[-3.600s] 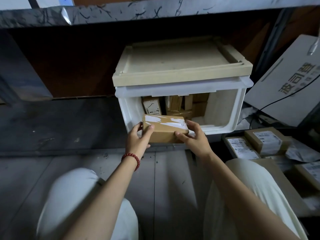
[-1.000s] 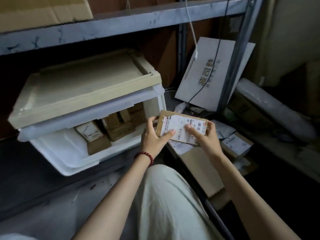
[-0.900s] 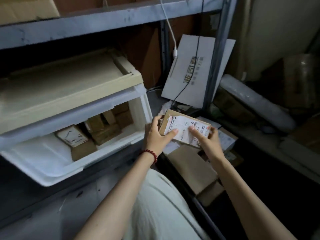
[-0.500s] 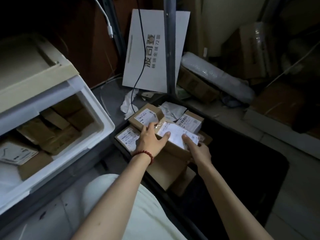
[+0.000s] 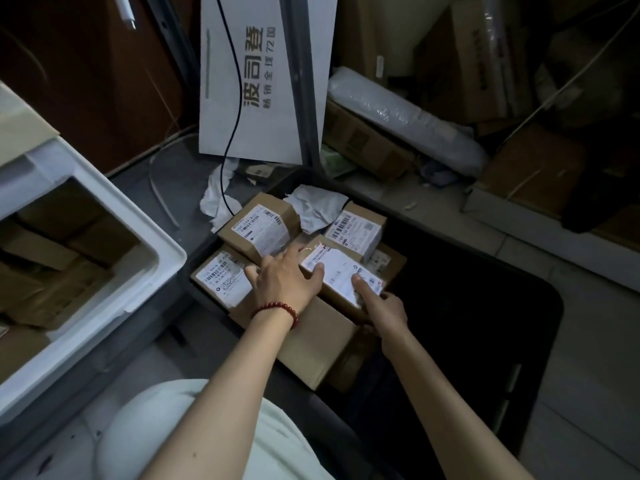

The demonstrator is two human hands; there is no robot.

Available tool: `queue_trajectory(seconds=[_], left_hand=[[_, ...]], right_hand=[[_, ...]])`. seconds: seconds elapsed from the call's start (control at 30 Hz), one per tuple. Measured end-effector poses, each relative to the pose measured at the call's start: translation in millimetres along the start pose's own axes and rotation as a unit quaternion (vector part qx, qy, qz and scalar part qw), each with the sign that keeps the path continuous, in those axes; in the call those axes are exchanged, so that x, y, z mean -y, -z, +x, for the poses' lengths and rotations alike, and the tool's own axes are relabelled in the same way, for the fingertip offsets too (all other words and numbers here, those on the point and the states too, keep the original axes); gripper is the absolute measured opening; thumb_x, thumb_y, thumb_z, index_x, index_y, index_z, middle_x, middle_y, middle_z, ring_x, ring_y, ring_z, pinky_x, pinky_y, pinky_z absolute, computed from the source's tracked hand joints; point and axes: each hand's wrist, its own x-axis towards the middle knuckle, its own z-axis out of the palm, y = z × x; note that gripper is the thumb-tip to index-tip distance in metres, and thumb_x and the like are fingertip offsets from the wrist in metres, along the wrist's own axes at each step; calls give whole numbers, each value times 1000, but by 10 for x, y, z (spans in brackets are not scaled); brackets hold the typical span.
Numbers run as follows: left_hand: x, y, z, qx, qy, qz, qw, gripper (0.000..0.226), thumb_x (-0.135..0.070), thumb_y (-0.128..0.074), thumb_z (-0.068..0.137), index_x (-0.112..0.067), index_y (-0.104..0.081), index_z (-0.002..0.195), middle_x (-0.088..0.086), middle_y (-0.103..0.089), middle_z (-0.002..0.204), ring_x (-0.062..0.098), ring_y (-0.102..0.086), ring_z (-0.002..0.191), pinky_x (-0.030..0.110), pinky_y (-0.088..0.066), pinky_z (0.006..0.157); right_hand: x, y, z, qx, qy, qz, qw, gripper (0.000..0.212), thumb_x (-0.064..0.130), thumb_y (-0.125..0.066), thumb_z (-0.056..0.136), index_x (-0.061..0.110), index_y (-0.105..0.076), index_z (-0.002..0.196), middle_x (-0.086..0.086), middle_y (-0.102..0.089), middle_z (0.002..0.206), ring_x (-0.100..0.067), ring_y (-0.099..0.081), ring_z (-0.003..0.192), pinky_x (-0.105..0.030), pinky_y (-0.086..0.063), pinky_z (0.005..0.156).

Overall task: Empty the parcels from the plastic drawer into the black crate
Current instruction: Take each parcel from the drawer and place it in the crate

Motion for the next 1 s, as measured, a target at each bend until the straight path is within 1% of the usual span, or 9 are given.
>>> queue_trajectory(seconds=[0.13, 0.27, 0.33, 0.4, 0.47, 0.63, 0.8, 0.9, 1.0], left_hand=[[60, -125, 13, 28, -32, 96, 994, 50, -49, -47, 88, -31, -47, 134, -2, -64, 120, 20, -42, 119, 42, -26, 97], [114, -180, 47, 32, -50, 119, 991, 53, -55, -43, 87, -35, -45, 136, -5, -57, 131, 22, -41, 124, 46, -20, 100], [134, -201, 47, 34, -58, 140, 988, 56, -57, -39, 88, -34, -43, 139, -5, -51, 139, 23, -38, 128, 49, -17, 102], [158, -211, 54, 41, -57, 148, 986, 58, -57, -37, 89, -32, -40, 141, -3, -45, 144, 23, -34, 132, 49, -17, 103], [176, -210, 49, 45, -54, 142, 987, 57, -56, -36, 90, -31, -40, 142, -2, -41, 148, 23, -32, 134, 48, -18, 104], [221, -150, -34, 13, -63, 127, 990, 57, -57, -33, 93, -30, -37, 144, -2, -35, 151, 20, -27, 138, 46, -19, 107], [346, 59, -143, -26, -35, 115, 992, 61, -55, -38, 92, -25, -33, 145, 0, -41, 145, 21, -35, 132, 44, -26, 102], [454, 230, -269, -53, -8, 115, 992, 59, -55, -41, 91, -26, -36, 142, -1, -46, 141, 21, -38, 129, 43, -28, 100], [603, 440, -413, -71, 27, 112, 991, 60, -52, -44, 90, -26, -36, 143, -1, -45, 143, 22, -36, 132, 44, -28, 102]], right_hand=[[-161, -24, 17, -30, 15, 2, 999, 66, 46, -82, 70, 17, -51, 120, -6, -67, 113, -20, -67, 96, -38, -58, 80], [-173, -98, 52, -63, 16, 1, 998, 71, 42, -84, 69, 16, -47, 124, -6, -63, 117, -21, -64, 102, -42, -56, 86], [-144, -145, 79, -62, 12, 3, 998, 63, 40, -84, 70, 18, -46, 116, -4, -62, 114, -18, -64, 95, -32, -58, 71], [-105, -194, 115, -47, 5, 7, 999, 59, 37, -84, 71, 18, -45, 111, -2, -59, 107, -11, -61, 79, -14, -47, 44], [-55, -222, 142, -36, -3, -11, 999, 62, 36, -84, 70, 14, -47, 115, -1, -60, 106, -9, -60, 73, -11, -39, 36], [52, -169, 105, 13, 41, -87, 995, 66, 37, -83, 72, 13, -55, 128, -5, -65, 119, -12, -65, 88, -12, -46, 48], [79, -127, -47, 7, 130, -231, 964, 63, 50, -72, 79, 17, -56, 130, -8, -61, 129, -26, -58, 117, -35, -48, 93], [129, -168, -194, -16, 174, -273, 946, 66, 50, -70, 80, 13, -52, 131, -9, -56, 132, -29, -51, 125, -47, -44, 101], [207, -262, -387, -4, 235, -296, 926, 69, 51, -67, 82, 13, -48, 137, -8, -48, 140, -27, -43, 132, -50, -39, 106]])
